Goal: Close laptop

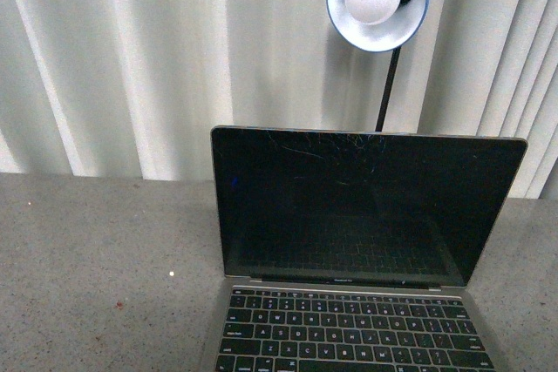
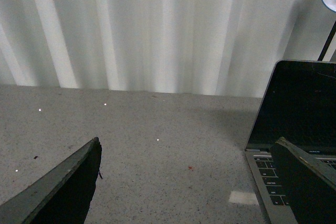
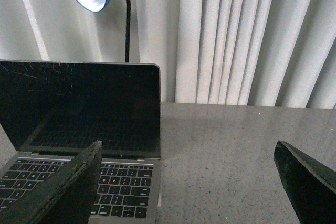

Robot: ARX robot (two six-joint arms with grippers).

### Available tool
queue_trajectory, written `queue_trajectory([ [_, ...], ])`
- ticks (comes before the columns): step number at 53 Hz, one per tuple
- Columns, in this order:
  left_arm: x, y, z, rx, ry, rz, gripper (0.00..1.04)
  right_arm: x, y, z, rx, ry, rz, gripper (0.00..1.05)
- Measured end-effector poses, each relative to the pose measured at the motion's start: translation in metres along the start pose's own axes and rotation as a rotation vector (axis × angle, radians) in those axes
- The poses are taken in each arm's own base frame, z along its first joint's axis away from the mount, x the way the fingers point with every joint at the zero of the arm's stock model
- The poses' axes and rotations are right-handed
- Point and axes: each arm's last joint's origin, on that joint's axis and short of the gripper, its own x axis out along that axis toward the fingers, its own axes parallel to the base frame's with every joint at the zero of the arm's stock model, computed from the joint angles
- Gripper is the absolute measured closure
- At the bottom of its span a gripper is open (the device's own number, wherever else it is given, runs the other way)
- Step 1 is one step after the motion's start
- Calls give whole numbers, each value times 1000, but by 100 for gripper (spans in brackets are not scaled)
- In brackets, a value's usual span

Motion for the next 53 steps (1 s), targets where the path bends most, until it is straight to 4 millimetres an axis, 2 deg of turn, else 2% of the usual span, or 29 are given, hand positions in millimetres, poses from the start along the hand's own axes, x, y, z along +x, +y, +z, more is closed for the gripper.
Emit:
queue_trajectory([
  [2,1,0,-2,-36,71,71,7,0,0,0,2,5,-9,7],
  [4,1,-1,-5,-70,178,160,7,1,1,-2,30,65,-77,7],
  [8,6,-5,-11,-100,269,259,7,5,0,-6,73,121,-213,7],
  [17,18,-14,-6,-158,222,214,7,22,-12,-9,134,128,-226,7],
  [25,47,-21,-10,-189,216,121,7,48,-35,-7,107,109,-315,7],
  [31,94,-24,-4,-180,191,54,7,96,-53,7,11,101,-338,7],
  [35,124,-23,0,-160,197,44,7,119,-61,13,-38,119,-342,7],
  [37,133,-23,0,-155,204,36,7,130,-64,16,-65,123,-339,7],
  [38,145,-23,-1,-146,218,27,7,137,-65,19,-83,126,-331,7],
  [42,181,-24,3,-96,253,-27,7,178,-70,37,-213,133,-261,7],
  [49,218,-27,20,-5,245,-72,7,223,-71,54,-398,128,-147,7],
  [53,240,-29,37,63,220,-91,7,239,-70,59,-469,133,-98,7],
])
